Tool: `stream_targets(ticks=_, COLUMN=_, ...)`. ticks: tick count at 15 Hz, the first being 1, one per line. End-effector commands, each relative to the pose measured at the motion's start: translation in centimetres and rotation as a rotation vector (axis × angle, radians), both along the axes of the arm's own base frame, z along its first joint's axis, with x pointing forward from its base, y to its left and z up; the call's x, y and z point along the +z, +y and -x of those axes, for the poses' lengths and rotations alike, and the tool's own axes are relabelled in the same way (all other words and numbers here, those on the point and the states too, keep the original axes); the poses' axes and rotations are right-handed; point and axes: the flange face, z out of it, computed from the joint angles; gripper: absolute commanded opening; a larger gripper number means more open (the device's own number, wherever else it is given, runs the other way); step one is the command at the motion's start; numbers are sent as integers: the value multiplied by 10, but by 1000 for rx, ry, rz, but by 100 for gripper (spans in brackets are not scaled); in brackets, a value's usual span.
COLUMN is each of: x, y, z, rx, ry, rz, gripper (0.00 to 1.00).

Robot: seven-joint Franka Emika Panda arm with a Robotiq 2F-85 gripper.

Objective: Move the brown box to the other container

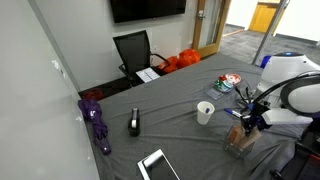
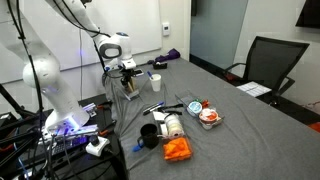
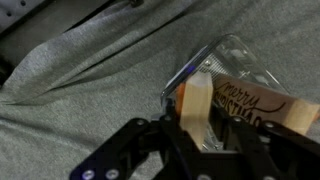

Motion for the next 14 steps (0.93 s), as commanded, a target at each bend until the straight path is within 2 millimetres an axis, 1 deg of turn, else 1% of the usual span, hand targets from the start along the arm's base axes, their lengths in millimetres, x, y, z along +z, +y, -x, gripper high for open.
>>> stream_targets(ticks=1, x=2, y=-6, z=2, rx=26, ry=24, rz=-24, gripper=12)
stream_targets(ticks=2, x=5, y=-9, z=14, rx=30, ry=14, rz=-31, gripper=8)
stream_targets(ticks=3, x=9, y=-11, z=18, rx=35, ry=8, rz=-42, gripper=5)
stream_targets(ticks=4, x=14, y=-9, z=2, rx=42, ry=13, rz=-47, gripper=7)
stream_targets(ticks=8, x=33, y=-11, z=5, rx=70, ry=20, rz=-61, gripper=7)
stream_targets(ticks=9, x=36, y=-13, z=15, rx=75, ry=20, rz=-68, gripper=7)
stream_targets(ticks=11, x=51, y=-13, z=10, rx=86, ry=20, rz=-78, gripper=7)
stream_targets(ticks=14, x=71, y=-14, z=18, rx=95, ry=19, rz=-75, gripper=7)
